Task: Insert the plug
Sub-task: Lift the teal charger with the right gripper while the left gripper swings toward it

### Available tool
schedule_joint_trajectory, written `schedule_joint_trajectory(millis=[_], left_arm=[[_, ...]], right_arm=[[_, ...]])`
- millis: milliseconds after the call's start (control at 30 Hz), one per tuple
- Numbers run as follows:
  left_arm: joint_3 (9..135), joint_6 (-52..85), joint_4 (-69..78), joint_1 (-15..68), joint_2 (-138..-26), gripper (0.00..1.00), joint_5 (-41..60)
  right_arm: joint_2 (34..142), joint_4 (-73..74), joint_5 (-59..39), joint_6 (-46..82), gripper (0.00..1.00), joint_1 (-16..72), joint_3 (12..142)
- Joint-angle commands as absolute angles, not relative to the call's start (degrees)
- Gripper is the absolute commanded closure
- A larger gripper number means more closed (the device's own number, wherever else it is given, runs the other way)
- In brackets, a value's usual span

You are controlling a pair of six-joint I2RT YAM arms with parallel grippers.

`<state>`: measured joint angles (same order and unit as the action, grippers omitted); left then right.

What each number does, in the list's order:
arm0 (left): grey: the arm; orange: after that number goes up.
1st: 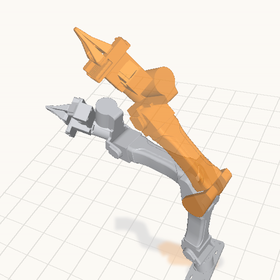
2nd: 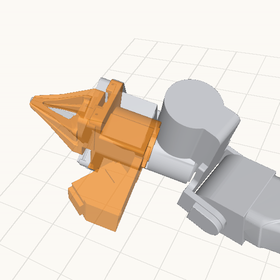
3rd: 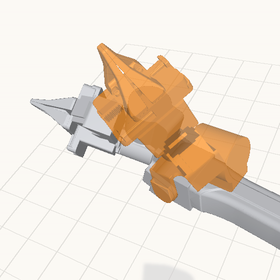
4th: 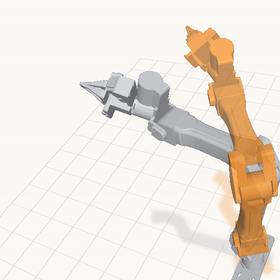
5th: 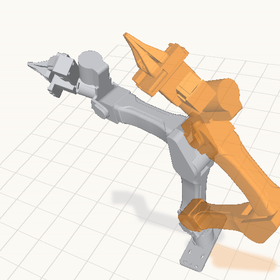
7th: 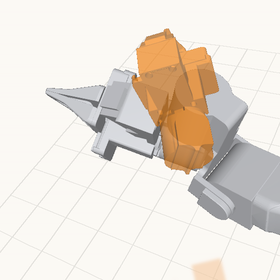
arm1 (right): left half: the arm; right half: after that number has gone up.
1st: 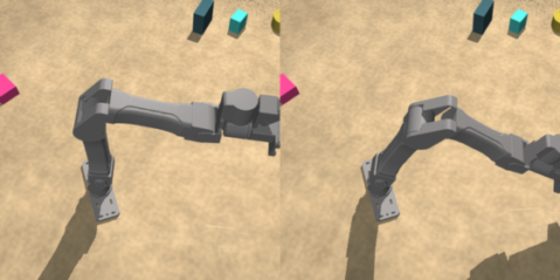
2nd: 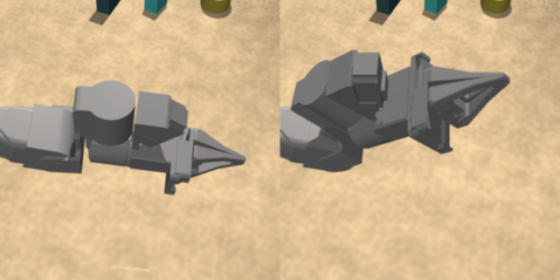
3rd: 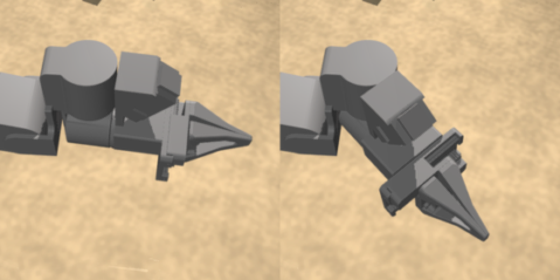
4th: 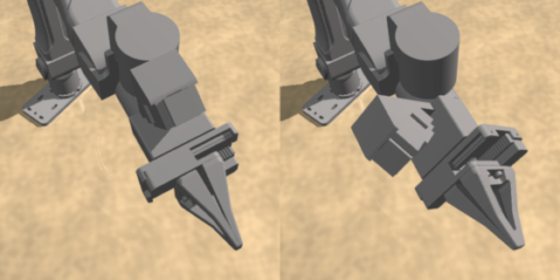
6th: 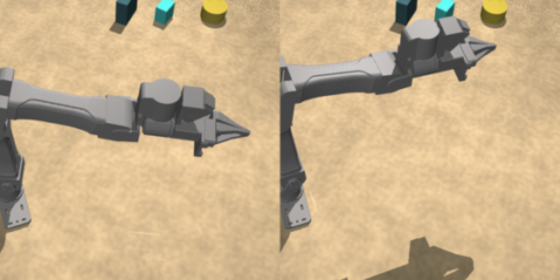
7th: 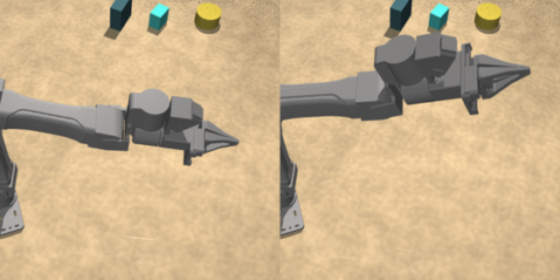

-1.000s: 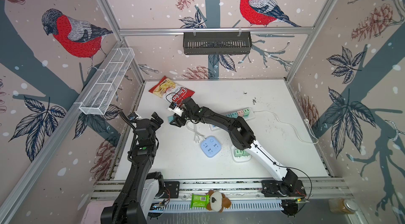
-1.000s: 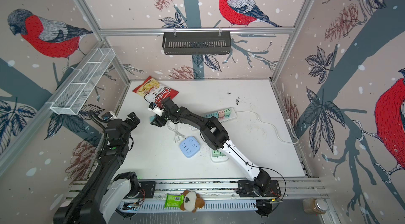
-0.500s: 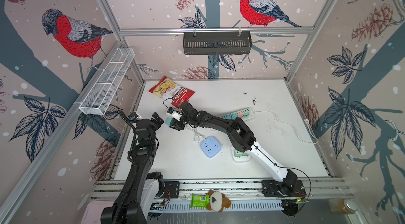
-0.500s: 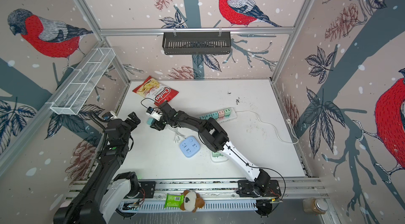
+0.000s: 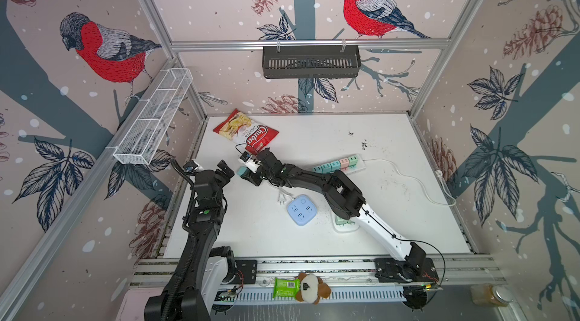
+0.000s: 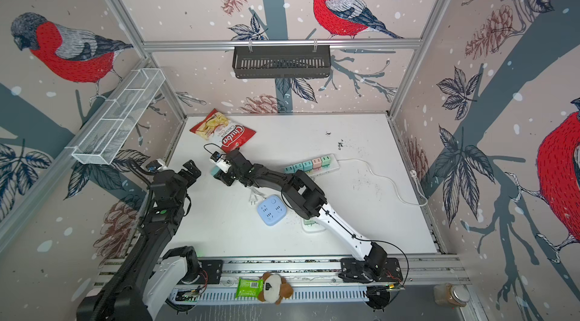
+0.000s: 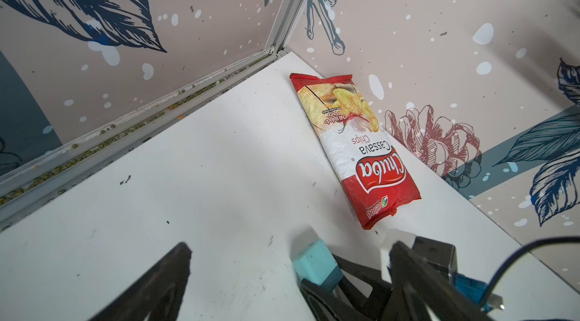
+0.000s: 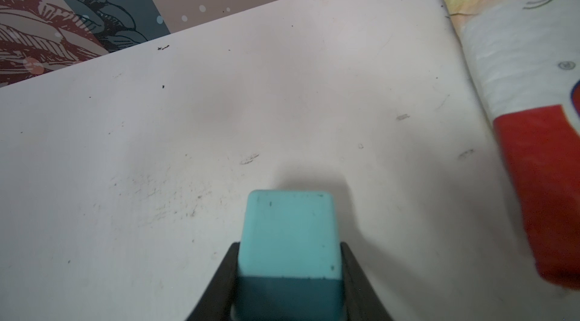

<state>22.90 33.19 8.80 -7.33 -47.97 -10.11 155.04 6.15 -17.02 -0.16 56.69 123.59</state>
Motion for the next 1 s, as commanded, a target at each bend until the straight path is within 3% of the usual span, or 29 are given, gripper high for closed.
schedule_joint_trajectory(millis=[0, 300, 367, 500, 600, 967], left_arm=[[24.4, 37.22, 4.78, -7.52, -46.99, 0.02, -12.04], [28.72, 41.37, -4.87, -7.5, -42.34, 0.02, -9.22], [29.74, 40.91, -6.51, -7.55, -41.27, 0.02, -4.7], [28.04, 35.01, -0.93, -7.42, -37.41, 0.04, 15.17], [27.32, 32.84, 0.14, -7.36, -34.25, 0.13, 23.09], [25.93, 37.67, 1.15, -1.97, -29.48, 0.17, 30.59]], right_arm=[[152.63, 3.63, -18.44, 1.35, 0.71, 56.97, 120.04], [135.43, 11.37, -19.69, -0.23, 0.84, 56.69, 104.46], [129.52, 14.22, -18.71, -1.3, 0.85, 56.67, 98.22], [118.46, 23.52, -15.52, -3.04, 0.86, 56.41, 82.33], [113.28, 28.23, -13.61, -4.1, 0.89, 55.92, 74.55], [101.48, 45.11, -10.77, -5.71, 0.93, 56.44, 57.28]])
